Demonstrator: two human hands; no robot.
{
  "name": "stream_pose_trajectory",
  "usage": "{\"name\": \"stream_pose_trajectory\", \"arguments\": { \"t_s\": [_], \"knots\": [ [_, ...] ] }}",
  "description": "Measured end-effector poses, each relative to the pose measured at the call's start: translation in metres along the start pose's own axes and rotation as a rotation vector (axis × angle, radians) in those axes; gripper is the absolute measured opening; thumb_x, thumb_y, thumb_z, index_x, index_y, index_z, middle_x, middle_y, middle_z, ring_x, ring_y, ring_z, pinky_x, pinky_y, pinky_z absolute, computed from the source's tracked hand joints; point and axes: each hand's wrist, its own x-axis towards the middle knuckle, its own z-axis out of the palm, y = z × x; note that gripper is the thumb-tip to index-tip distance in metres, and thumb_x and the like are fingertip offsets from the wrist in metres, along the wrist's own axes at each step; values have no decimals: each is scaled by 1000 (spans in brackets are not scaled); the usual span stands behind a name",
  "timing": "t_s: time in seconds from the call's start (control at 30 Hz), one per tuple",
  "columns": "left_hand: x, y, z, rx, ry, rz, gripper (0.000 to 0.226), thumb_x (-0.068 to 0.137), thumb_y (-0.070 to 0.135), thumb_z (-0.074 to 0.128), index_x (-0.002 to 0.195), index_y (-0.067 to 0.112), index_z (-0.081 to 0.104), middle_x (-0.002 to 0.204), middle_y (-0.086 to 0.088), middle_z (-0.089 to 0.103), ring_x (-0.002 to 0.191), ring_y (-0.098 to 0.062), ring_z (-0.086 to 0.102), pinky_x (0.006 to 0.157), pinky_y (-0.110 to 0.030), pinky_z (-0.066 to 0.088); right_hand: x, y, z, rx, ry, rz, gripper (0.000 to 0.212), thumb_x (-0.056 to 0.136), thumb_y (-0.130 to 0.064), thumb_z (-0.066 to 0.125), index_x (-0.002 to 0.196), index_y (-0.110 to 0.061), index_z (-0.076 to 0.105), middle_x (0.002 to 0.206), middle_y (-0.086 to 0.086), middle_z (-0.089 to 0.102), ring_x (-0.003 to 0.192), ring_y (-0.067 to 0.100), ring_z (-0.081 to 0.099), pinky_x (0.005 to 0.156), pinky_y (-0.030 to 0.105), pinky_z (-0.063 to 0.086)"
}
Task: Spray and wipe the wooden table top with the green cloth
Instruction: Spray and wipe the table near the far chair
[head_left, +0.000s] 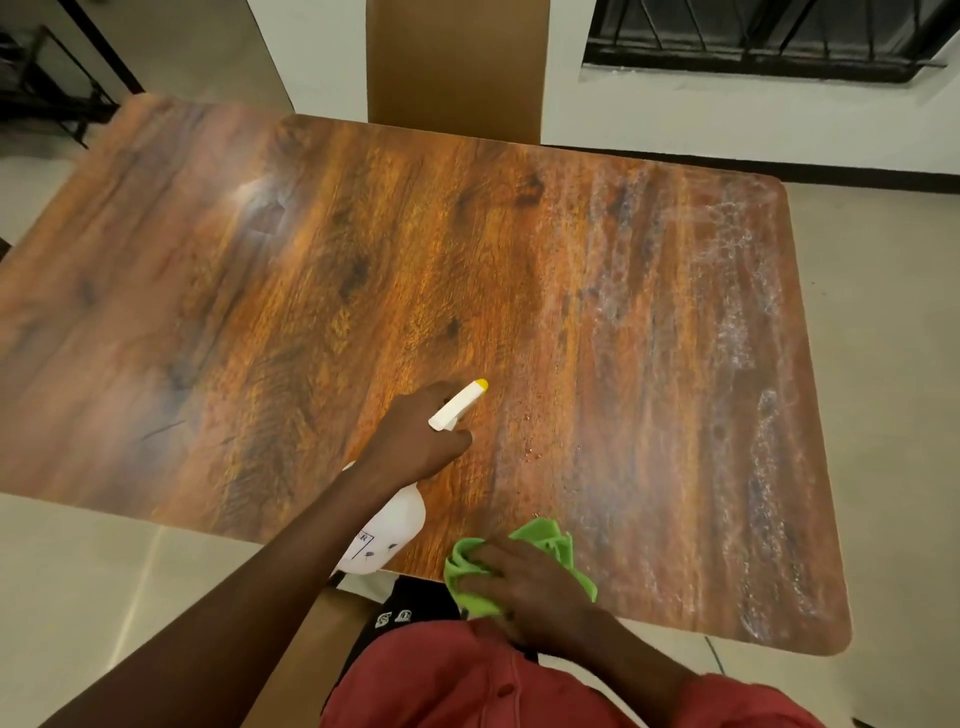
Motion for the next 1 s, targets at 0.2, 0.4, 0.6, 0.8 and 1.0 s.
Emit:
{"name": "stream_pose_trajectory", "arguments": {
  "t_s": [0.2,0.4,0.6,0.8,1.0],
  "knots": [
    [3,-16,-6,17,11,-35,30,80,16,71,72,29,44,68,9,51,62,-7,49,52,-19,31,30,37,-16,-29,167,233,41,72,-28,76,112,-26,66,115,2,61,103,17,51,71,32,53],
    [4,-17,0,-30,-42,-69,21,80,17,71,85,21,51,75,7,52,68,-13,50,54,-22,30,6,30,-7,-87,44,93,41,71,-34,77,110,-26,67,115,-2,61,98,15,55,75,27,49],
    [15,-4,-6,-216,-81,-127,21,79,14,72,85,24,55,80,-1,58,50,-11,49,52,-24,38,66,85,-47,-123,218,463,40,68,-19,81,107,-19,70,112,9,65,97,28,62,67,38,54],
    [22,-1,-8,-279,-102,-177,17,78,14,73,89,18,61,73,-2,58,45,-16,51,53,-28,41,26,29,-11,-60,134,403,35,74,-38,62,106,-24,66,106,2,63,90,19,61,67,29,52],
    [20,-5,-1,-214,-108,-182,25,78,16,73,100,15,63,91,-6,61,69,-16,54,58,-24,39,20,5,4,-33,-1,324,49,58,-43,76,102,-30,58,102,-5,55,88,12,58,65,23,51]
  ]
}}
